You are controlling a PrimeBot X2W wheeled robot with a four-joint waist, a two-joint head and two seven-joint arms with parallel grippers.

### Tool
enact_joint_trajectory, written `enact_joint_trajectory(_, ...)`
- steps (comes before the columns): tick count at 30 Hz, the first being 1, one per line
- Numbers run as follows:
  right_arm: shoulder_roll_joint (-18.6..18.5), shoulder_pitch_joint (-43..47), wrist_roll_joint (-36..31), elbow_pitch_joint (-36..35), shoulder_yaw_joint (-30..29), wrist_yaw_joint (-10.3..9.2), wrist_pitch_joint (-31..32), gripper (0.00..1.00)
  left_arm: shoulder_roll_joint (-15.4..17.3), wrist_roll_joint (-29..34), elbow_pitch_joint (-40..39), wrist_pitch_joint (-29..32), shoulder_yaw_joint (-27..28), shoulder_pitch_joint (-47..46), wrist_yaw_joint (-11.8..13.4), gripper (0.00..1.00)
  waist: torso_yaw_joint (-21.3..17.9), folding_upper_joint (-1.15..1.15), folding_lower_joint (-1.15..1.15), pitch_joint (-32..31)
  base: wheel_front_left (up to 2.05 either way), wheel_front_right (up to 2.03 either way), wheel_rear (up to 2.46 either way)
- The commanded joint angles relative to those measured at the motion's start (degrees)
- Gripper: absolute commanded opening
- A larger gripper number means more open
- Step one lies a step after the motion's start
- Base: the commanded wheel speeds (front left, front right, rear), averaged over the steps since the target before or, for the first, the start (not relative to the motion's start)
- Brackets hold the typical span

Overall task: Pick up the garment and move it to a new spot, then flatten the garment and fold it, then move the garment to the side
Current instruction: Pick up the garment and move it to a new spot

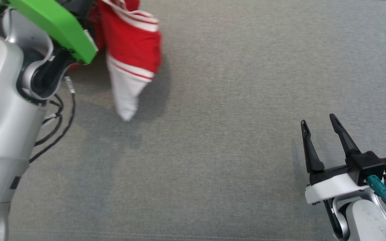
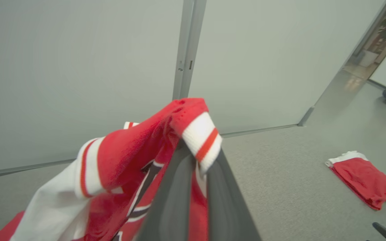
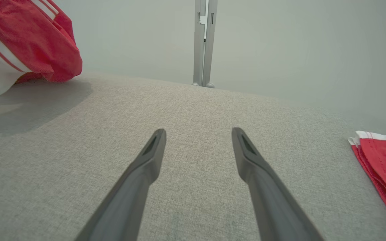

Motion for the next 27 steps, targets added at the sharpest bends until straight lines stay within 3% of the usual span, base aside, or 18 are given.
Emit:
enact_joint_trajectory(1, 0.2, -0.76, 0.39, 0.06, -0.19, -0.1, -0.15, 1.0, -0.8, -0.84, -1.63, 0.97, -0.07, -0.67, 0.5, 0.0, -4.04, 0.0, 0.0, -2.29, 0.0, 0.0, 0.0)
enact_joint_trajectory(6, 1.27, -0.97, 1.3, 0.64, -0.45, -0.1, -0.15, 1.0, -4.22, -4.83, -11.98, 6.42, -1.3, 1.47, 4.33, 0.0, -7.84, 0.0, 0.0, -2.64, 0.0, 0.0, 0.0)
enact_joint_trajectory(8, 1.44, -1.19, 1.83, 0.76, -0.52, -0.1, -0.15, 1.0, -5.8, -5.81, -18.41, 9.13, -2.91, 2.53, 7.12, 0.0, -10.03, 0.0, 0.0, -2.4, 0.0, 0.0, 0.0)
enact_joint_trajectory(13, 1.51, -1.69, 4.48, 1.29, 0.27, -0.1, -0.15, 1.0, -6.94, -4.09, -21.72, 8.94, -5.21, 6.09, 11.18, 0.0, -14.01, 0.0, 0.0, -1.94, 0.0, 0.0, 0.0)
enact_joint_trajectory(20, 1.52, -1.53, 6.3, 1.81, 1.53, -0.1, -0.15, 1.0, -8.95, -3.02, -11.49, 2.83, -4.49, 11.4, 13.93, 0.0, -18.01, 0.0, 0.0, -1.72, 0.0, 0.0, 0.0)
enact_joint_trajectory(27, 1.54, -0.74, 6.95, 2.42, 2.86, -0.1, -0.15, 1.0, -14.79, -0.11, 7.46, -7.97, -5.23, 11.45, 12.29, 0.0, -20.1, 0.0, 0.0, -1.72, 0.0, 0.0, 0.0)
